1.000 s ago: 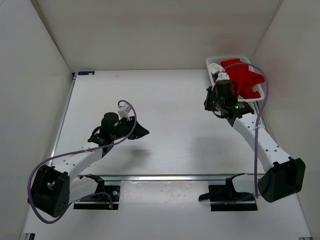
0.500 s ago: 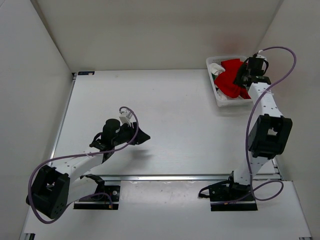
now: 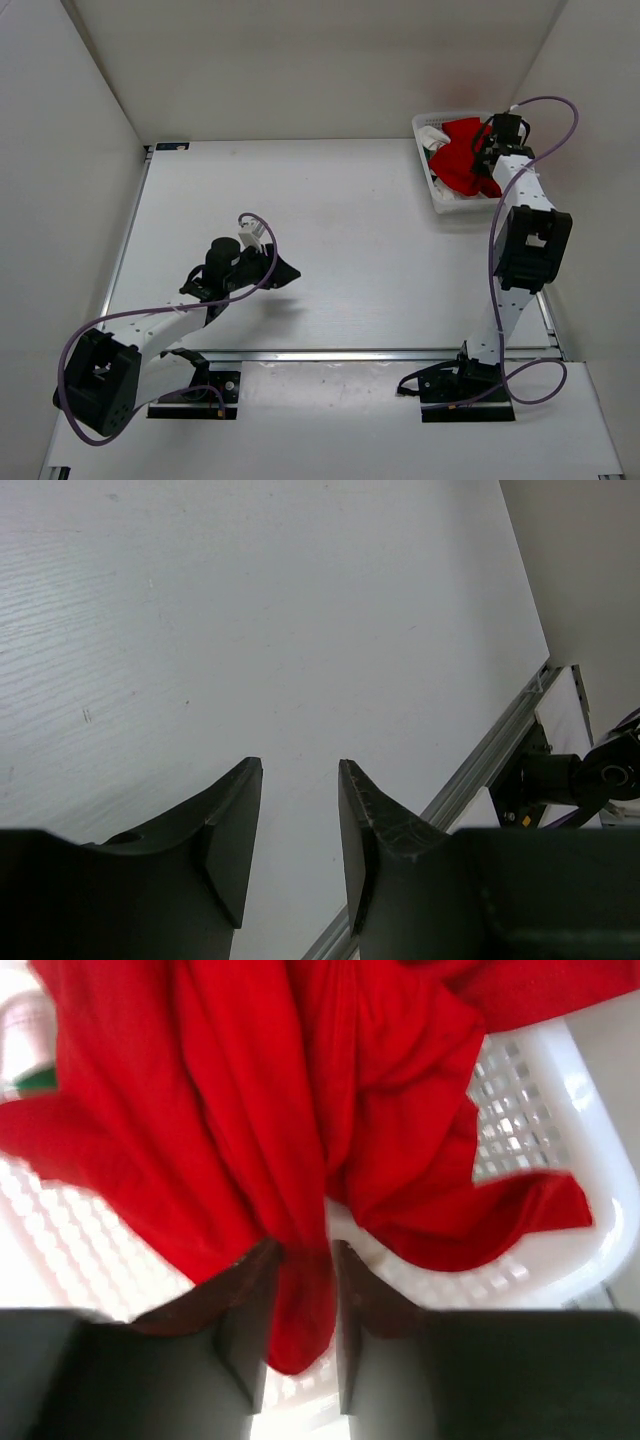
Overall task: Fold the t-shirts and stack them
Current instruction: Grab crumpled tshirt from bin with the right arm, then move the tshirt to the center of the board
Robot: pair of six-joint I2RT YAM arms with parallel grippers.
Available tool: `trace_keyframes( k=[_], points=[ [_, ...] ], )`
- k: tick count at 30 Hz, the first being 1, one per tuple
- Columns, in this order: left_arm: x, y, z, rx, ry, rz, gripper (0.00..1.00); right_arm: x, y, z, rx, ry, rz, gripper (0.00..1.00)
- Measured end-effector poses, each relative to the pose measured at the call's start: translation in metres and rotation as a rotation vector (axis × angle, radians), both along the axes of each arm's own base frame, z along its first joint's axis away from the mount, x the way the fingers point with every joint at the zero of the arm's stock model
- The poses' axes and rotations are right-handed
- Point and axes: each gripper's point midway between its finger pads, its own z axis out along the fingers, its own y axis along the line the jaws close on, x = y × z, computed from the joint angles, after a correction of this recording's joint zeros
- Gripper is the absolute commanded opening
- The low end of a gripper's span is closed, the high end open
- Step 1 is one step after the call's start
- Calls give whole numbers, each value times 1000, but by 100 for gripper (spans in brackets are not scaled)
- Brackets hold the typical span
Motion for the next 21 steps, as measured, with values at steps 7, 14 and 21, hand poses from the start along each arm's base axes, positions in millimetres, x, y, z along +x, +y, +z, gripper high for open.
trace_keyframes(
  k=[7,14,21],
  points=[
    [1,2,0,0,1,7,47,11,2,2,12,-12,5,0],
    [3,2,1,-5,7,15,47,-10,31,137,-9,-278,74,0],
    [11,8,17,-31,-12,49,47,-114,163,380,-61,-831,386,0]
  ],
)
